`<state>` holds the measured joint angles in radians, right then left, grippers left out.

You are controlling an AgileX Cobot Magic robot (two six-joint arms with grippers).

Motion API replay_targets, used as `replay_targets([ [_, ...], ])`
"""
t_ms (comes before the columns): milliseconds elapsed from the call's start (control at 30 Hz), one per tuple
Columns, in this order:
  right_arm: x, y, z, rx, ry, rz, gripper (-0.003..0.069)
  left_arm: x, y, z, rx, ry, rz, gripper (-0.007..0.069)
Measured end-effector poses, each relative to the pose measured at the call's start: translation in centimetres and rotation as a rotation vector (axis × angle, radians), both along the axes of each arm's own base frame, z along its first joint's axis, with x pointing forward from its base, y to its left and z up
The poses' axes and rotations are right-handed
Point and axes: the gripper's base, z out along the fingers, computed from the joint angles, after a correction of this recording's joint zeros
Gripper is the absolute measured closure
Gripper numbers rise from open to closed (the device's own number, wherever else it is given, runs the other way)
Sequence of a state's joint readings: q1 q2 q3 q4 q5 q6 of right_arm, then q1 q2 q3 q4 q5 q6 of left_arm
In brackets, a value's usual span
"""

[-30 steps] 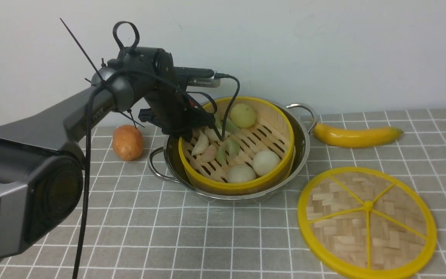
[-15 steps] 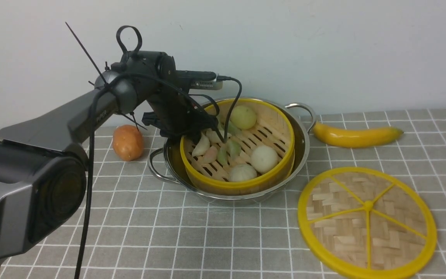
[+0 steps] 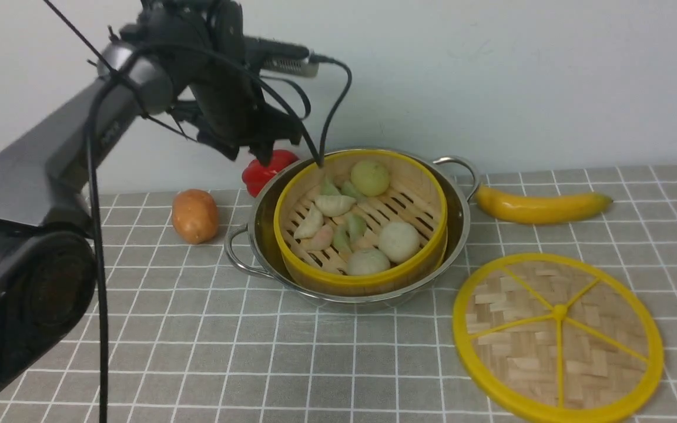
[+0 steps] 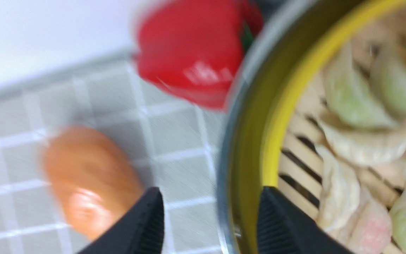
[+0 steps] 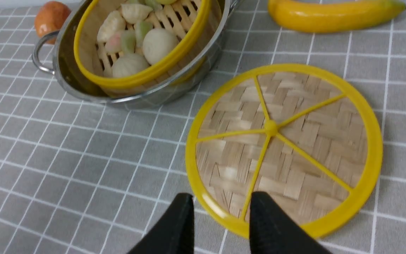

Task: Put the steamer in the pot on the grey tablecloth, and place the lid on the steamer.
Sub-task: 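Move the gripper down to the bamboo steamer lid and grasp its center knob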

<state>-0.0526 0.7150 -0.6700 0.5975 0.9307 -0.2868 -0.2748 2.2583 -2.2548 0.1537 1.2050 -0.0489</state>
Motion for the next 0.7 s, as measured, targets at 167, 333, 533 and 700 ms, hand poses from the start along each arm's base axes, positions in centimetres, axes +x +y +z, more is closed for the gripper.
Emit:
replay_targets([
  [167,4.7,-0.1,0.3,0.016,0.086,0.02,0.0417,-2.1,0.4,5.6,-0.04,-0.1,-0.033,0.0489],
  [333,10.6,-0.1,-0.3,0.029,0.218,0.054,0.0417,-6.4,0.3,10.9,-0.169,-0.148,-0.123,0.0644],
  [533,15.8,2.8,-2.0,-0.033,0.35,0.172,0.0417,-13.2,1.4,14.8,-0.193,-0.178,-0.214,0.0648],
  [700,17.7,5.8,-4.6,-0.228,0.463,0.198,0.0417,-20.1,3.7,16.8,-0.153,-0.217,-0.232,0.0648],
])
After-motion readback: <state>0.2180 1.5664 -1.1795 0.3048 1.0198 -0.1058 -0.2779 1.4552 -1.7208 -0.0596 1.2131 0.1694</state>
